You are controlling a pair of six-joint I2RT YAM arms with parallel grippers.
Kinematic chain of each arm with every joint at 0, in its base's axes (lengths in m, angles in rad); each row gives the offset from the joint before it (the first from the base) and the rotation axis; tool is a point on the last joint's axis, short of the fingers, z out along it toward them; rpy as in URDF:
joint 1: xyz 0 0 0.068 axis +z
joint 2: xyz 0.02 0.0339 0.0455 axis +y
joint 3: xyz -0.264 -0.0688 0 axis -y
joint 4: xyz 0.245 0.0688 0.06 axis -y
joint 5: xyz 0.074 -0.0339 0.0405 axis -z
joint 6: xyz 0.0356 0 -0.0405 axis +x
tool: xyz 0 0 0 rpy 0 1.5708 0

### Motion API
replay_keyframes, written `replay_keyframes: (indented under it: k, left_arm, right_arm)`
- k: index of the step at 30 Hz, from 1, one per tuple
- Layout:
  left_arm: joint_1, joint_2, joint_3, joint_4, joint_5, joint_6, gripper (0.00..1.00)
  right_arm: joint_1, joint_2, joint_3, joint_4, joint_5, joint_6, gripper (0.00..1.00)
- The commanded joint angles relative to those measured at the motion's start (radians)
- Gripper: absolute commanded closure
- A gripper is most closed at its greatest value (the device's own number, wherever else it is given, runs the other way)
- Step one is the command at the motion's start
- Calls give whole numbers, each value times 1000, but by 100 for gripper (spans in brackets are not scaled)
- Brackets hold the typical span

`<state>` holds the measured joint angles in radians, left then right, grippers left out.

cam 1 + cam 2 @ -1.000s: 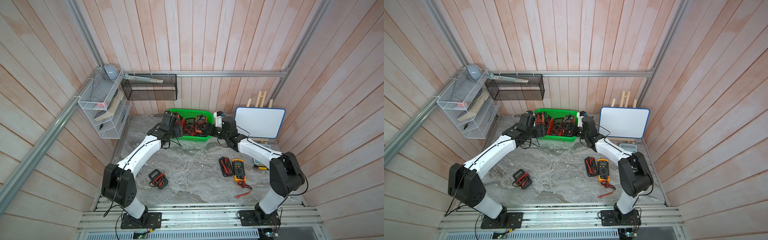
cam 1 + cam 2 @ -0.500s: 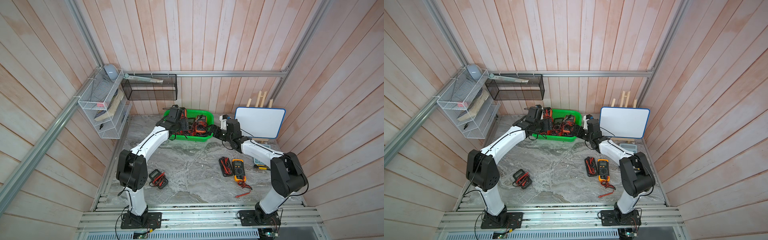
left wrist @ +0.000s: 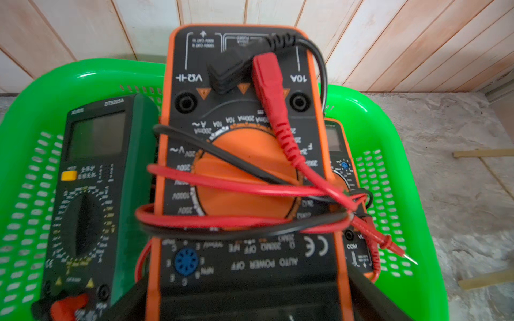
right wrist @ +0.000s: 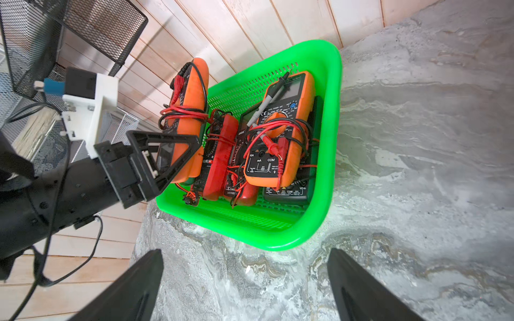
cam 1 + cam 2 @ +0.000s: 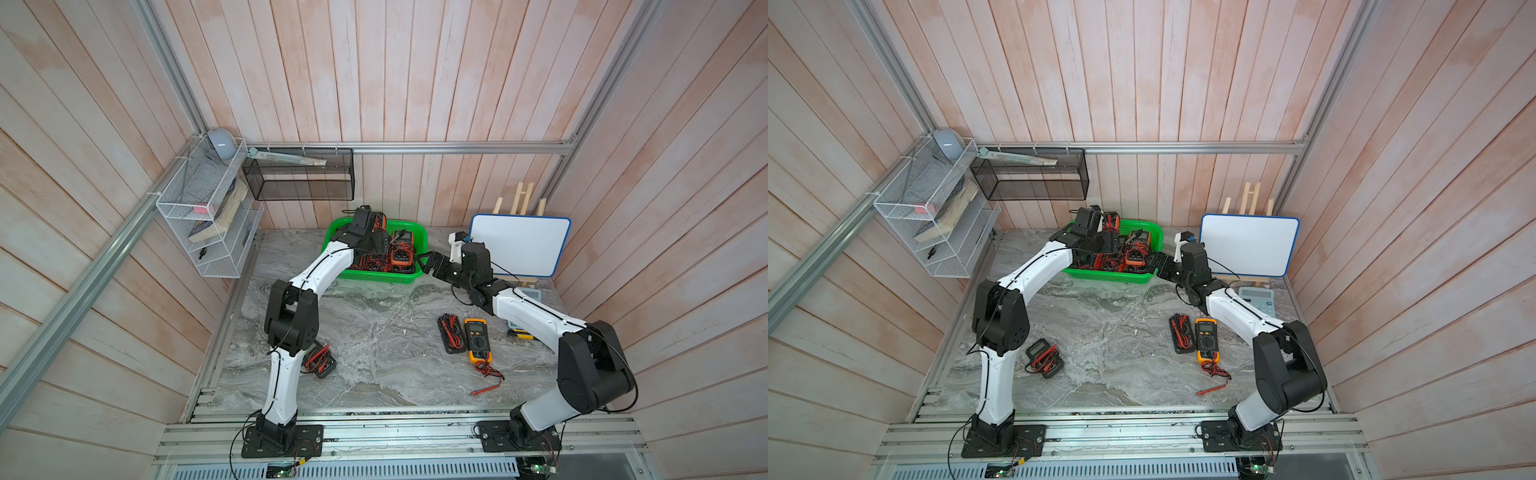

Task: Put the multimeter into the basket
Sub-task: Place the multimeter in the basket.

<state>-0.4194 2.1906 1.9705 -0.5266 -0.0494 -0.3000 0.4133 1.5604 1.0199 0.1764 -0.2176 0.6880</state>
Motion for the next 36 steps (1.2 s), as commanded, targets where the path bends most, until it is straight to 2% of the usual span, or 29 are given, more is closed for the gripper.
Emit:
replay_keyframes:
  k: [1,6,13,14,16,18,20,22,36]
  left_arm:
    - [-4,50,93,33,17,21,100]
    - [-4,142,172,-8,10,32,100]
    - [-4,188,182,-25,-6,47,100]
    - [-4,191,182,-28,-4,47,95]
    - [-4,195,178,-33,1,49,69]
    - [-4,192,177,-39,7,49,37]
    - [-4,185,179,-45,15,49,16]
    - [-4,173,177,-50,18,48,0]
    - [-4,-8,122,-48,54,36,0]
  right_arm:
    - [-6,-24,-19,-26,21,-1,2]
    - [-8,-41,-36,-36,25,-4,2]
    - [-8,-79,-53,-58,41,-12,2]
    - [-7,-81,-56,-58,42,-12,2]
    - [-8,-85,-57,-66,43,-10,2]
    - [-6,-89,-61,-72,43,-10,2]
    - [-6,-94,-66,-80,46,-9,2]
    - [-5,-100,-76,-86,51,-9,2]
    - [-5,-134,-136,-113,77,-3,2]
